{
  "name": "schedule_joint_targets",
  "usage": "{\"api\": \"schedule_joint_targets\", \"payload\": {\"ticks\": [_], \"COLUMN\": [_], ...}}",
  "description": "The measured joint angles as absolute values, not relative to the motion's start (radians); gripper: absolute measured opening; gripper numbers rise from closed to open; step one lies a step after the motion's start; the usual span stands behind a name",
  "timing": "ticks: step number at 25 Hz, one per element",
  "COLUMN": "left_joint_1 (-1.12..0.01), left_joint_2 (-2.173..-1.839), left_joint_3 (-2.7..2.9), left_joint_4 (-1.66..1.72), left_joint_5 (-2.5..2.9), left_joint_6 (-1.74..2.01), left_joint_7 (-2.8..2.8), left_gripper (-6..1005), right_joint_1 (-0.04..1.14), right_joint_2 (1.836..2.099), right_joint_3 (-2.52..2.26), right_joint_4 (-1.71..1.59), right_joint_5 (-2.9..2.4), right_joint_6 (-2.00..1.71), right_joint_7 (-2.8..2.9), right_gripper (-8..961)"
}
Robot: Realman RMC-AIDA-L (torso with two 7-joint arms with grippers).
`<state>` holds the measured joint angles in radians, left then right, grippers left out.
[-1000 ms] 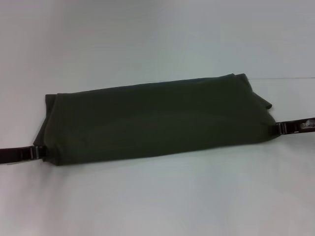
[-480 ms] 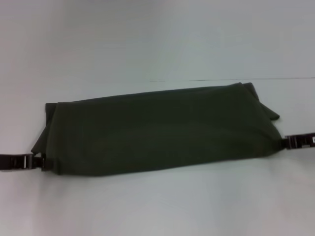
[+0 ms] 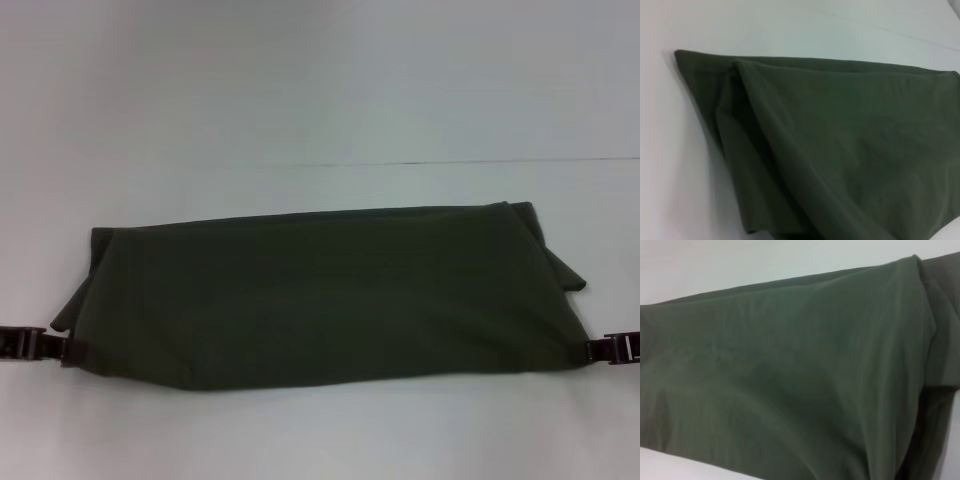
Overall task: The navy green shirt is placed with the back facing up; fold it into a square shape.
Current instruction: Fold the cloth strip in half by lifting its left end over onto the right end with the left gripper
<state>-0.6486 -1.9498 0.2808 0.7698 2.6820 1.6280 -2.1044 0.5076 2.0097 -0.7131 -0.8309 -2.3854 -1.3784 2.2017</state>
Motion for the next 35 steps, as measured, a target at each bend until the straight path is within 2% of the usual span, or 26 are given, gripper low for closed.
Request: {"api": "schedule_joint_targets", "payload": {"ticks": [10,15,16,21,26,32,35], "left_joint_1": [-0.669,-0.665,-0.665,-0.671,-0.678,-0.681,-0.683], "left_joint_2": [-1.942,-1.940,-1.940,-1.933,-1.927,-1.926,-1.925], "left_joint_3": [0.285,0.279,0.278,0.246,0.204,0.200,0.200], "left_joint_4": [0.771,0.781,0.781,0.781,0.774,0.737,0.736], "left_joint_5": [2.699,2.712,2.713,2.700,2.649,2.586,2.584], "left_joint_6": [1.590,1.565,1.564,1.558,1.509,1.409,1.418], "left_joint_7": [-2.180,-2.217,-2.218,-2.214,-2.213,-2.254,-2.301], "left_gripper": [39,42,43,247,494,728,801], "right_joint_1": [0.523,0.542,0.545,0.560,0.567,0.551,0.543], "right_joint_2": [1.996,1.977,1.974,1.962,1.952,1.967,1.976], "right_joint_3": [-0.700,-0.682,-0.676,-0.648,-0.587,-0.514,-0.512], "right_joint_4": [-0.813,-0.783,-0.781,-0.793,-0.845,-0.809,-0.740], "right_joint_5": [-2.382,-2.382,-2.382,-2.382,-2.337,-2.059,-1.944], "right_joint_6": [-1.389,-1.386,-1.385,-1.370,-1.334,-1.342,-1.379], "right_joint_7": [2.201,2.205,2.203,2.196,2.128,1.766,1.563], "right_gripper": [128,142,180,375,583,724,794]}}
